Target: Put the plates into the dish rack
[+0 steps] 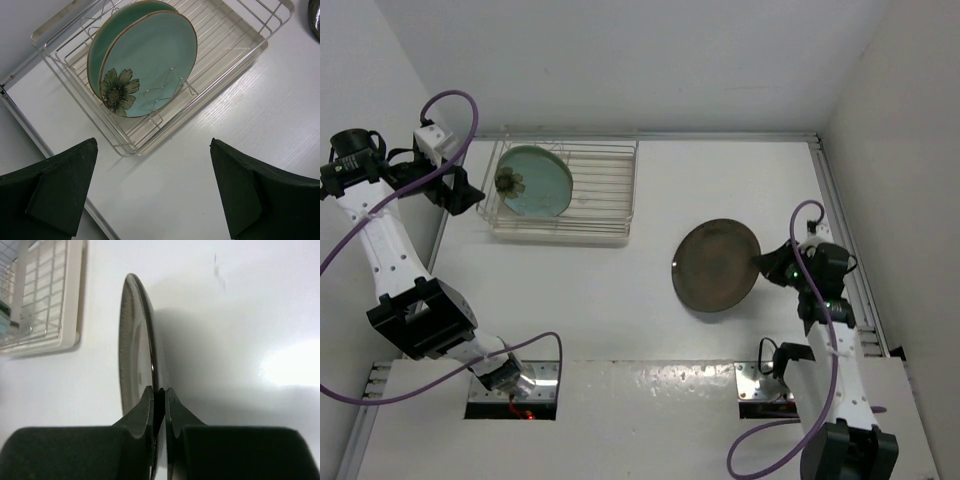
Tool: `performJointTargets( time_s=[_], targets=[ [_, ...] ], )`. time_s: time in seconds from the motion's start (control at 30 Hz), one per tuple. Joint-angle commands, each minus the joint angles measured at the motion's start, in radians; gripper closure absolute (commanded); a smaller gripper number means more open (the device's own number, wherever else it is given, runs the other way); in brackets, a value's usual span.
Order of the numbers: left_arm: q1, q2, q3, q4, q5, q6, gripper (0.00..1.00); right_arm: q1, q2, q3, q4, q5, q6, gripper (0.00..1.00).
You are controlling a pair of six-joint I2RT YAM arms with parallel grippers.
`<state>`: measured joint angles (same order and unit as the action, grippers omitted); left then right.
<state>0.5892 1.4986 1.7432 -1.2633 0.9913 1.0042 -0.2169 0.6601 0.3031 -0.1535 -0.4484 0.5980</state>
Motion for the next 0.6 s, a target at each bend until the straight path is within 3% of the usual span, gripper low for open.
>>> performJointTargets(
  time_s=[0.0, 0.3, 0.57],
  targets=[
    [0.003, -0.031, 0.006, 0.027, 0.038, -0.018, 0.00, -0.007, 0.035, 0.227, 0.025, -0.013, -0.133, 1.00],
    [0.003, -0.031, 0.006, 0.036, 0.018, -0.027, 0.00, 0.014, 0.188, 0.499, 0.026, -0.018, -0.326, 1.00],
    [0.003, -0.021, -0.004, 0.065, 0.018, -0.045, 0.00, 0.169, 0.346, 0.833, 0.017, 0.108, -0.495, 1.00]
  ],
)
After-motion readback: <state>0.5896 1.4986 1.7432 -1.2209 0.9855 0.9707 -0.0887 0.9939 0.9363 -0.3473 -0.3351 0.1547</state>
